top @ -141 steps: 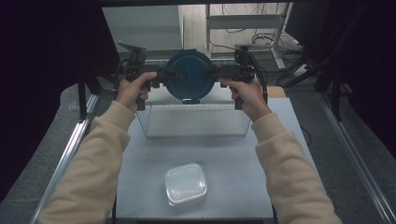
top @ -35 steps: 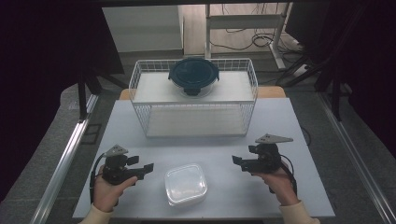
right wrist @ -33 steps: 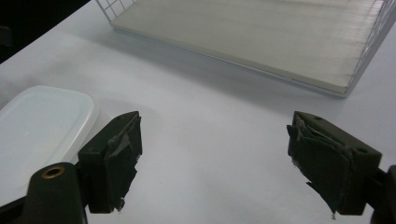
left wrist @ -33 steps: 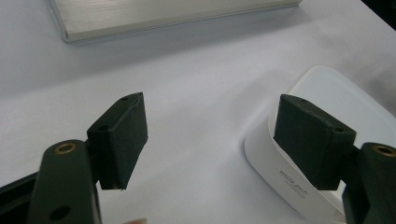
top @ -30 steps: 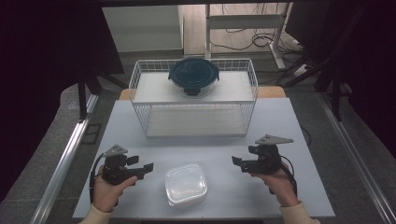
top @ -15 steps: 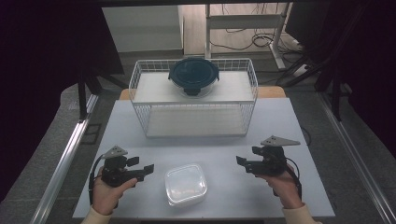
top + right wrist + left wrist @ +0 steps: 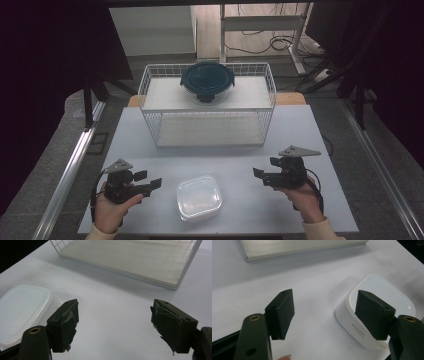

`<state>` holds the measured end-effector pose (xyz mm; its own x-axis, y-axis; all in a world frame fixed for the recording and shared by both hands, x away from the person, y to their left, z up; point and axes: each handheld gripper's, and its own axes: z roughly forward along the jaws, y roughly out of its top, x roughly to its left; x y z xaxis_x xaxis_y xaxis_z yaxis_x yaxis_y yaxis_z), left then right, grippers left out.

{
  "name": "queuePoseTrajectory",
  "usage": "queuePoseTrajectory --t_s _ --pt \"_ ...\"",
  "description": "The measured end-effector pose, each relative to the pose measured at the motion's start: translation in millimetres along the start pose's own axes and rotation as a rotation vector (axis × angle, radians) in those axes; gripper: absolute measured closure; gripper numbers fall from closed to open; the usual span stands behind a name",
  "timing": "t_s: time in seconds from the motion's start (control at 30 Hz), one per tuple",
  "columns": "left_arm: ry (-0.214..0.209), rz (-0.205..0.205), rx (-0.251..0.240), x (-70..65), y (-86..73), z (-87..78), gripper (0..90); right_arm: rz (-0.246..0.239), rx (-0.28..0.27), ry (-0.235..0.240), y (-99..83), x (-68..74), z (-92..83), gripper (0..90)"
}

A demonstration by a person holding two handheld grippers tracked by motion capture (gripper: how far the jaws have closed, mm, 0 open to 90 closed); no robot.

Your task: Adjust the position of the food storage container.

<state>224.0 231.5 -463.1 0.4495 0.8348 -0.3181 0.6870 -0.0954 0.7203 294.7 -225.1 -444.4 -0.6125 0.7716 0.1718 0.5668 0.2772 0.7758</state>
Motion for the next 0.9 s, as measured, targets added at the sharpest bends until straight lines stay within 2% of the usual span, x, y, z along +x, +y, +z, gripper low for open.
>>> queuePoseTrajectory --t_s 0.1,0.2,0.43,0.47,0.5,0.63,0.77,0.9 --pt "-0.008 0.005 0.015 -0.1 -3.0 -0.7 33.4 0.017 0.005 -0.006 -2.2 -1.0 0.0 21.5" --pt "-0.019 0.016 0.056 -1.4 -8.4 3.7 37.4 0.018 0.019 -0.008 -3.6 -2.6 1.2 21.5" --pt "-0.061 0.051 0.168 -14.0 -26.4 24.2 58.4 0.026 0.019 -0.004 -4.2 -2.4 2.0 21.5" --pt "-0.068 0.056 0.181 -16.3 -27.9 26.3 65.8 0.024 0.022 -0.006 -5.3 -1.6 2.4 21.5" --pt "-0.077 0.064 0.195 -18.2 -29.0 27.9 65.8 0.024 0.022 -0.006 -5.3 -1.6 2.4 21.5" --pt "-0.117 0.086 0.231 -26.3 -32.5 30.6 79.4 0.024 0.029 -0.005 -6.4 -1.3 3.2 21.5" --pt "-0.154 0.1 0.27 -32.2 -37.1 34.4 87.1 0.03 0.032 -0.007 -6.6 -3.1 3.4 21.5" --pt "-0.188 0.113 0.3 -38.9 -41.9 38.6 89.9 0.034 0.034 -0.01 -7.2 -3.8 3.6 21.5"
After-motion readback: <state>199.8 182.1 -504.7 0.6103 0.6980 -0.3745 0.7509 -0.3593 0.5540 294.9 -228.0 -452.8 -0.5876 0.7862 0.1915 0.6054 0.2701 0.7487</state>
